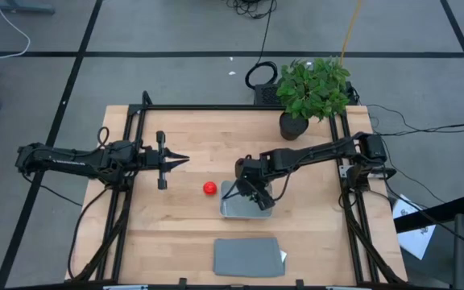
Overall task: Pick and placing Produce into tupperware
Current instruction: Put the pear into the gray bin
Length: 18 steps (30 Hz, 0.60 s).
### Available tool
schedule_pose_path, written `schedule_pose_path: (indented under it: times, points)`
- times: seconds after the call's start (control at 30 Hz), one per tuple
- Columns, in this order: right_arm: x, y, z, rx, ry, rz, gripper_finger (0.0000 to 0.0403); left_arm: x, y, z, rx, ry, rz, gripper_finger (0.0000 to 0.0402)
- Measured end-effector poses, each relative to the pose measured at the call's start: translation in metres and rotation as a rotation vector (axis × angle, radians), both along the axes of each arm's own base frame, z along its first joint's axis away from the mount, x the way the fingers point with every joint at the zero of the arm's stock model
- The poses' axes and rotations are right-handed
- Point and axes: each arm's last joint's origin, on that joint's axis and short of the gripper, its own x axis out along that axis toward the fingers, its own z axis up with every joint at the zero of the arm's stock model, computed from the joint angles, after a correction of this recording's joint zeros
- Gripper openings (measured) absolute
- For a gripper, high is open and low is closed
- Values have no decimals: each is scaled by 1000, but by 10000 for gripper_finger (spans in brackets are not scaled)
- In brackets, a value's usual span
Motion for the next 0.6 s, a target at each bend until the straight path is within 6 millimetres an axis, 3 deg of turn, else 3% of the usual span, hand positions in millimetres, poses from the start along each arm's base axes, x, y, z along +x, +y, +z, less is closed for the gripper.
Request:
schedule_pose_path:
  times: [0.17,0.6]
  points:
    - [0,-2,0,6,5,-13,210,0,0,0,0,0,0,31]
    - [6,1,-29,-22,88,50,210,0,0,-1,-2,7,0,31]
